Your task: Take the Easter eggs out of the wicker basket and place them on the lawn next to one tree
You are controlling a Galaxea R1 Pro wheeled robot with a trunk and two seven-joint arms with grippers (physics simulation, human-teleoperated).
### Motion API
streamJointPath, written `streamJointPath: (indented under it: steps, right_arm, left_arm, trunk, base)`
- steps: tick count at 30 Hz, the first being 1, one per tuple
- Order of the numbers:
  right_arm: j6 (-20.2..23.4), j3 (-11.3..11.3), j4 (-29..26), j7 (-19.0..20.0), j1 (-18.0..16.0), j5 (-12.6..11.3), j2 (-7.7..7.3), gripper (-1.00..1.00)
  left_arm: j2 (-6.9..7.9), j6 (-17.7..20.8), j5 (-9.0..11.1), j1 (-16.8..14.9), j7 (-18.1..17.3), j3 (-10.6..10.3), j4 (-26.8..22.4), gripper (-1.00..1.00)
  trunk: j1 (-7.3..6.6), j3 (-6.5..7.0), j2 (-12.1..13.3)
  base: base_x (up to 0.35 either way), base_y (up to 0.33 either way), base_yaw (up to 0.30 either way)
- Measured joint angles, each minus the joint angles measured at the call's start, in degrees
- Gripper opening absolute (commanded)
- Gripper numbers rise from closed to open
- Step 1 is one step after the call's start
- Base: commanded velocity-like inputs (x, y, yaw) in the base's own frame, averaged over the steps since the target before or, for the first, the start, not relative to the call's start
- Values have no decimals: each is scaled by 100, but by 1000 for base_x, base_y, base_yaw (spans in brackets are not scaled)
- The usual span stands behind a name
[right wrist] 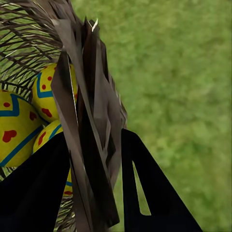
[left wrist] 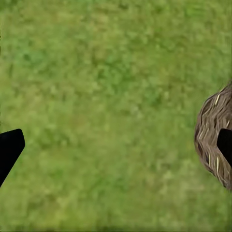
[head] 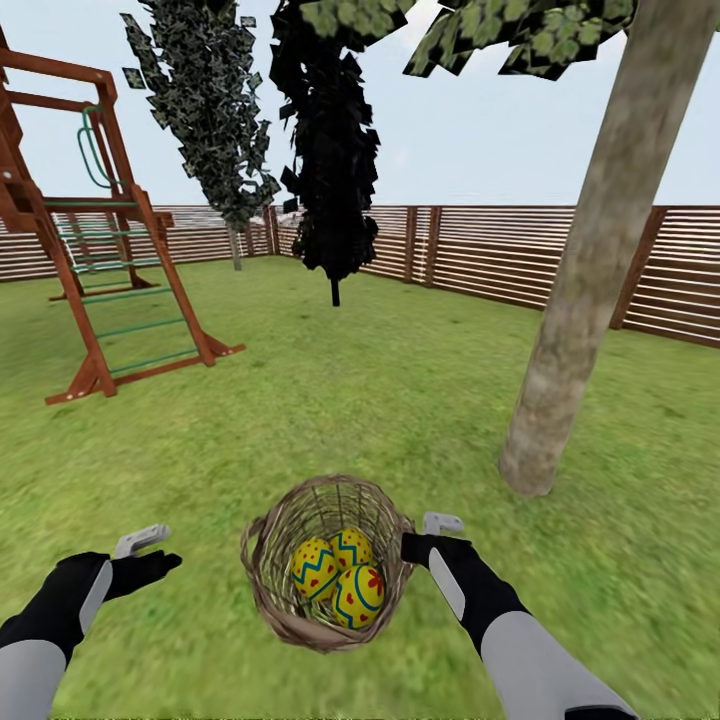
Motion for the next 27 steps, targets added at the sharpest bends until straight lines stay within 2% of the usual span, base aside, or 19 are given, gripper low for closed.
streamJointPath:
  steps: [3, 5, 9, 10, 11, 18, 27]
  right_arm:
    - [-1, 0, 0, 0, 0, 0, 0, -100]
    - [-2, 0, 0, 0, 0, 1, 0, -100]
    - [-2, 0, 0, 0, 0, 1, 0, -100]
    - [-2, 3, 3, 1, 1, -6, 0, -100]
    - [-3, 0, 0, 4, 0, -4, 0, -100]
    - [-1, 0, 1, 4, 0, 7, 0, -100]
    - [-5, 0, 0, 5, 0, -1, 0, -100]
  left_arm:
    - [82, 82, 14, 0, -16, 36, -6, 100]
    - [213, 302, 16, 0, -430, 42, -7, 100]
    - [920, 443, 7, 4, -2999, 48, 7, 100]
    - [989, 443, 4, 7, -3335, 46, 12, 100]
    - [1012, 443, 3, 9, -3470, 42, 13, 100]
    - [1021, 425, 1, 10, -3558, 39, 14, 100]
    - [986, 423, 0, 10, -3576, 22, 15, 100]
  trunk:
    - [0, -27, 0]
    - [0, -46, 0]
    - [0, -82, 0]
    - [-2, -92, 0]
    - [-3, -101, 0]
    - [-3, -165, 0]
    - [0, -248, 0]
  base:
    - [0, 0, 0]
    - [0, 0, 0]
    - [43, 7, 0]
    - [243, 60, 0]
    - [272, 72, 0]
    - [176, 61, 0]
    - [12, 5, 0]
